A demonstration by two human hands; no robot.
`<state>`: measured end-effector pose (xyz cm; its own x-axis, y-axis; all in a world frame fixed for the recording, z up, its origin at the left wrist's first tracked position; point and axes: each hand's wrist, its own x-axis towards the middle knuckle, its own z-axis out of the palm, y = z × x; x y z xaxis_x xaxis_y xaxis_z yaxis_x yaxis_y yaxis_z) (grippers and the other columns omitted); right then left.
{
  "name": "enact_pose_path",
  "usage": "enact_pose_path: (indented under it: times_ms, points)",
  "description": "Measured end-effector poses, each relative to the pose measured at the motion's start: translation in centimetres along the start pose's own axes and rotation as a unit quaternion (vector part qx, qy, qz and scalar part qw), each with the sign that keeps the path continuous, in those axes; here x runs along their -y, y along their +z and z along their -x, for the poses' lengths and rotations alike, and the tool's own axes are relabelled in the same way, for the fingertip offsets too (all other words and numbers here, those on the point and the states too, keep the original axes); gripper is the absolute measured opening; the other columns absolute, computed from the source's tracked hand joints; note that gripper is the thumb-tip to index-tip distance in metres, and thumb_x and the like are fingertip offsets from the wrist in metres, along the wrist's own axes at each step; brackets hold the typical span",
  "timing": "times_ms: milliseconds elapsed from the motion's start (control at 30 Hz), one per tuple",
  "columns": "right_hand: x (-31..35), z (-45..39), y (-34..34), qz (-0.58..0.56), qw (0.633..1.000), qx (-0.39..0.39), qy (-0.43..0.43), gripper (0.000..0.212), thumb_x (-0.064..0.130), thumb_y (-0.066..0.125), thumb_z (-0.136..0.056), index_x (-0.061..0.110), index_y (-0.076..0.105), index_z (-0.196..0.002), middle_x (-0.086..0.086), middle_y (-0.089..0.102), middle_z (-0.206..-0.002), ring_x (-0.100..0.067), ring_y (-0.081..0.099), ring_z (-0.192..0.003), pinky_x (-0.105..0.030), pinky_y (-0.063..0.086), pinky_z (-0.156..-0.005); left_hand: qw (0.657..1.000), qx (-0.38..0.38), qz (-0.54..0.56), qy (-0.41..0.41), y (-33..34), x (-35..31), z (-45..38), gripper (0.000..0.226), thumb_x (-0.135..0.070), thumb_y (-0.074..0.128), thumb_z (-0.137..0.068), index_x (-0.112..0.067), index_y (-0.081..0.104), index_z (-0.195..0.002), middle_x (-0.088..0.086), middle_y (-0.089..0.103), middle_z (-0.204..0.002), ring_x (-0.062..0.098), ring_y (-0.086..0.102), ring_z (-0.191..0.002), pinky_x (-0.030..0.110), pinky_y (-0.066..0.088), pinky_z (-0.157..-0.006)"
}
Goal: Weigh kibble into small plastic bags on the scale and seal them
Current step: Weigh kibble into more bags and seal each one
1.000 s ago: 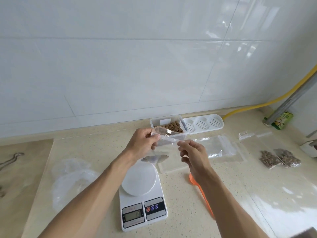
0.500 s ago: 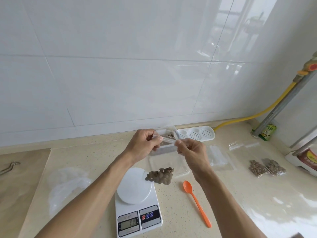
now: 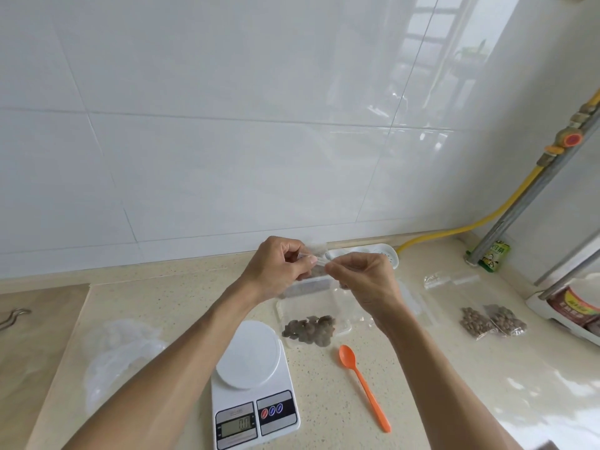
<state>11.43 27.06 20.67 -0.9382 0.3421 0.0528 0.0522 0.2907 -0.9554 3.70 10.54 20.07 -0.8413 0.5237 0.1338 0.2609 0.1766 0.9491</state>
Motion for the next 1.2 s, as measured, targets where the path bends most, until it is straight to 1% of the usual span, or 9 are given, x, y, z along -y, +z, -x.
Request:
enact_pose_path:
  times_ms: [200, 333, 400, 500, 633, 733, 867, 1033, 1200]
  points:
    - [-0.3, 0.4, -1.3, 0.010, 1.000, 0.022, -0.013, 0.015, 0.023, 0.078, -0.079, 0.021, 0.075, -0.065, -0.006, 0.059, -0.062, -0.020, 0.046, -0.063, -0.037, 0.039, -0.064, 0.998, 0.063, 0.012, 0.005, 1.4, -1.3, -0.5, 0.018, -0.010, 0.070, -0.088, -0.018, 0.071, -0.071, -0.012, 0.059, -0.057, 0.008, 0.050, -0.056, 0.023, 0.045, -0.058]
    - [-1.3, 0.7, -2.7, -0.052, 0.999, -0.005, 0.012, 0.014, 0.020, 0.077, -0.082, 0.013, 0.075, -0.070, -0.007, 0.065, -0.068, -0.017, 0.057, -0.064, -0.033, 0.049, -0.067, 0.998, 0.047, -0.022, 0.028, 3.5, -1.3, -1.4, 0.015, -0.005, 0.064, -0.089, -0.004, 0.068, -0.075, -0.019, 0.055, -0.050, -0.004, 0.049, -0.050, 0.010, 0.038, -0.056]
    - [-2.4, 0.6, -4.1, -0.079, 0.996, -0.024, 0.035, 0.013, 0.012, 0.071, -0.088, 0.009, 0.073, -0.075, -0.004, 0.067, -0.068, -0.012, 0.060, -0.063, -0.028, 0.051, -0.067, 0.999, 0.033, -0.021, 0.021, 4.5, -0.9, -2.1, 0.014, -0.007, 0.065, -0.089, -0.003, 0.068, -0.075, -0.017, 0.056, -0.053, -0.002, 0.049, -0.051, 0.013, 0.039, -0.057]
    - [-4.2, -0.1, -6.3, -0.077, 0.995, -0.029, 0.049, 0.013, 0.009, 0.067, -0.091, 0.005, 0.071, -0.080, -0.008, 0.061, -0.068, -0.012, 0.056, -0.062, -0.023, 0.049, -0.063, 0.999, 0.049, -0.010, -0.010, 6.3, -0.6, -3.6, 0.017, -0.009, 0.067, -0.087, -0.007, 0.068, -0.070, -0.001, 0.059, -0.063, 0.010, 0.050, -0.053, 0.024, 0.042, -0.055]
    - [-6.2, -1.7, -9.1, -0.082, 0.995, -0.019, 0.047, 0.014, 0.010, 0.067, -0.092, 0.007, 0.071, -0.079, -0.009, 0.060, -0.069, -0.011, 0.057, -0.063, -0.021, 0.049, -0.061, 0.995, 0.093, -0.041, -0.016, 9.3, -1.1, -5.9, 0.014, -0.013, 0.070, -0.087, -0.010, 0.071, -0.073, -0.011, 0.066, -0.069, 0.000, 0.059, -0.063, 0.013, 0.044, -0.064]
    - [-7.7, -3.0, -11.8, -0.088, 0.995, -0.014, 0.047, 0.013, 0.014, 0.069, -0.091, 0.008, 0.071, -0.080, -0.007, 0.063, -0.069, -0.010, 0.059, -0.063, -0.022, 0.049, -0.063, 0.993, 0.090, -0.073, 0.006, 12.0, -1.3, -8.0, 0.014, -0.013, 0.070, -0.087, -0.009, 0.070, -0.074, -0.008, 0.067, -0.071, 0.001, 0.061, -0.073, 0.014, 0.044, -0.074]
    - [-9.9, -4.9, -16.0, -0.099, 0.993, -0.030, 0.051, 0.016, 0.013, 0.069, -0.091, -0.001, 0.069, -0.084, -0.004, 0.064, -0.067, -0.009, 0.057, -0.061, -0.019, 0.048, -0.061, 0.994, 0.081, -0.074, -0.008, 16.2, -1.7, -10.9, 0.014, -0.015, 0.074, -0.084, -0.006, 0.071, -0.074, -0.009, 0.066, -0.067, -0.002, 0.057, -0.062, 0.011, 0.043, -0.064]
    - [-12.9, -7.5, -21.0, -0.137, 0.984, -0.075, 0.082, 0.021, 0.013, 0.070, -0.090, 0.012, 0.065, -0.070, -0.005, 0.061, -0.065, -0.008, 0.055, -0.057, -0.022, 0.047, -0.061, 0.990, 0.091, -0.104, -0.025, 20.4, -1.6, -15.0, 0.014, -0.015, 0.069, -0.088, -0.017, 0.074, -0.075, -0.008, 0.066, -0.062, 0.005, 0.058, -0.059, 0.022, 0.050, -0.064]
    - [-16.1, -8.9, -25.5, -0.160, 0.978, -0.080, 0.104, 0.023, 0.030, 0.069, -0.090, 0.010, 0.066, -0.079, -0.001, 0.071, -0.073, -0.011, 0.063, -0.069, -0.027, 0.050, -0.072, 0.991, 0.108, -0.069, -0.027, 25.6, -2.1, -18.9, 0.012, -0.010, 0.067, -0.089, -0.008, 0.074, -0.079, -0.005, 0.065, -0.063, 0.007, 0.060, -0.059, 0.020, 0.050, -0.061]
